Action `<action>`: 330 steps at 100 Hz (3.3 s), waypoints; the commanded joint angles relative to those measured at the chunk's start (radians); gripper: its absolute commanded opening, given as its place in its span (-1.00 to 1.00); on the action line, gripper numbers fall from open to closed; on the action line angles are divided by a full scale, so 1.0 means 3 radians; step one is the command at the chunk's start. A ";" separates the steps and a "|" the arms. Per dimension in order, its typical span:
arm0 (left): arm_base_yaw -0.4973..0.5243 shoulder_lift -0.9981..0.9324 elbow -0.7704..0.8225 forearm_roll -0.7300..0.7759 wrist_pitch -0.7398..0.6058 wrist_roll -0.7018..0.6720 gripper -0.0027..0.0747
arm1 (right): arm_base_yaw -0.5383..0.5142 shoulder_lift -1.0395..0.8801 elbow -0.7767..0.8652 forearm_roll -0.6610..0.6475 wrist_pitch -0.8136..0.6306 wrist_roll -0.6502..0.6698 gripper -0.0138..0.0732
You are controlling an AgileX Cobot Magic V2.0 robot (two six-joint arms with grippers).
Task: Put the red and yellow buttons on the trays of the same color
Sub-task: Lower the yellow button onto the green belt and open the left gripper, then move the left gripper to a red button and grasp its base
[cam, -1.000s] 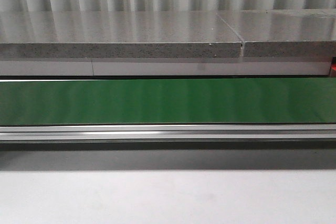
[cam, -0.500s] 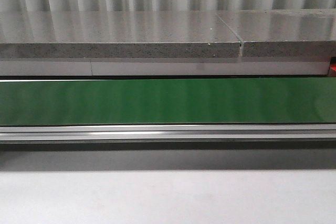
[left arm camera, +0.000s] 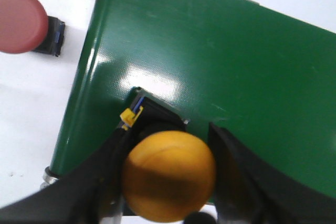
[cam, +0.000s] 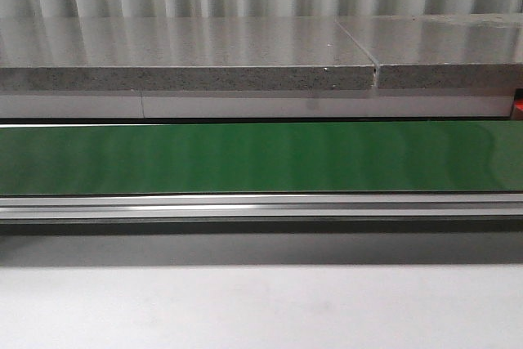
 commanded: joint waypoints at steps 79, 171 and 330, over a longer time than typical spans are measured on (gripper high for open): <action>0.0380 -0.0375 -0.0104 -0.0220 -0.0035 0.0081 0.53 | 0.0003 -0.0007 -0.0089 -0.0002 -0.0222 -0.0027 -0.84; 0.1316 -0.0140 0.0364 0.0040 -0.0113 0.0030 0.53 | 0.0003 -0.0007 -0.0089 -0.0002 -0.0222 -0.0027 -0.84; 0.1310 0.0909 -0.0498 -0.0021 -0.0312 0.0080 -0.32 | 0.0003 -0.0007 -0.0089 -0.0002 -0.0222 -0.0027 -0.84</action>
